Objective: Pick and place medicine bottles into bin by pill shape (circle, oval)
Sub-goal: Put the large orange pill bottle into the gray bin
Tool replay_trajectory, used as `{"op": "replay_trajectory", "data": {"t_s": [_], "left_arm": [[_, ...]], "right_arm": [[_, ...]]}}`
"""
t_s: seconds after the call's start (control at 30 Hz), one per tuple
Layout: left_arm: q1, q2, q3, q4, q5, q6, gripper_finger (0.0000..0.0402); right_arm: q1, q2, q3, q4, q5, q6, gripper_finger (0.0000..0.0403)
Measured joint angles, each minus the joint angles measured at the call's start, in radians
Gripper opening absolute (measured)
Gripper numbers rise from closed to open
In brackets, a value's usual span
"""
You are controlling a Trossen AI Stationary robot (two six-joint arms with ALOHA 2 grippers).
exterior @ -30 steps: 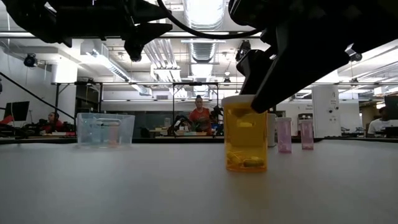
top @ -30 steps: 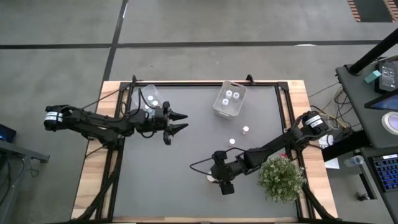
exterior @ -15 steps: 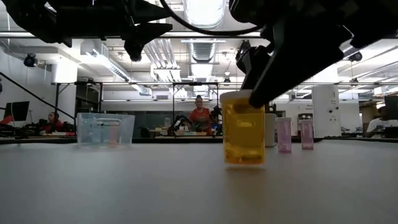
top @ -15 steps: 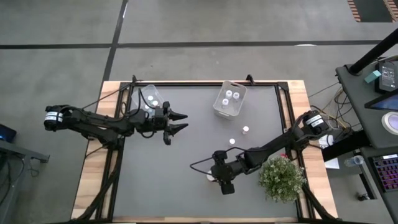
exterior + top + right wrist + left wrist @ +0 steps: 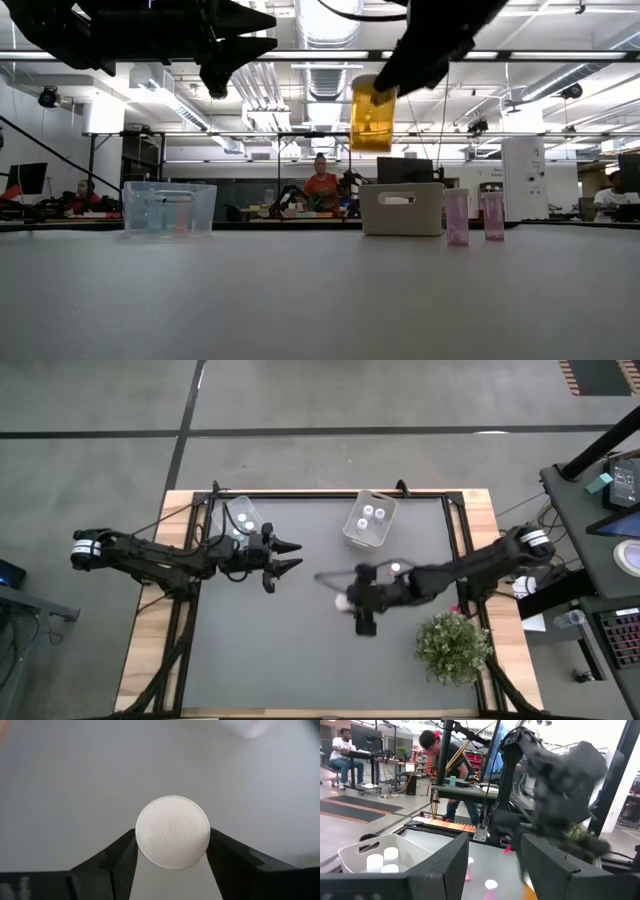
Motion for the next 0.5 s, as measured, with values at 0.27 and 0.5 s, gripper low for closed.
{"op": "replay_trajectory", "data": {"t_s": [0.27, 0.5], "left_arm": [[0.000, 0.000, 0.000, 0.008, 0.000, 0.054, 0.0169], [0.001, 0.000, 0.000, 0.009, -0.006, 0.097, 0.0169]], "right_arm": [[-0.253, -0.178, 0.000, -0.137, 0.026, 0.063, 0.0209], [-0.497, -0.208, -0.003, -0.275, 0.069, 0.120, 0.0208]]}}
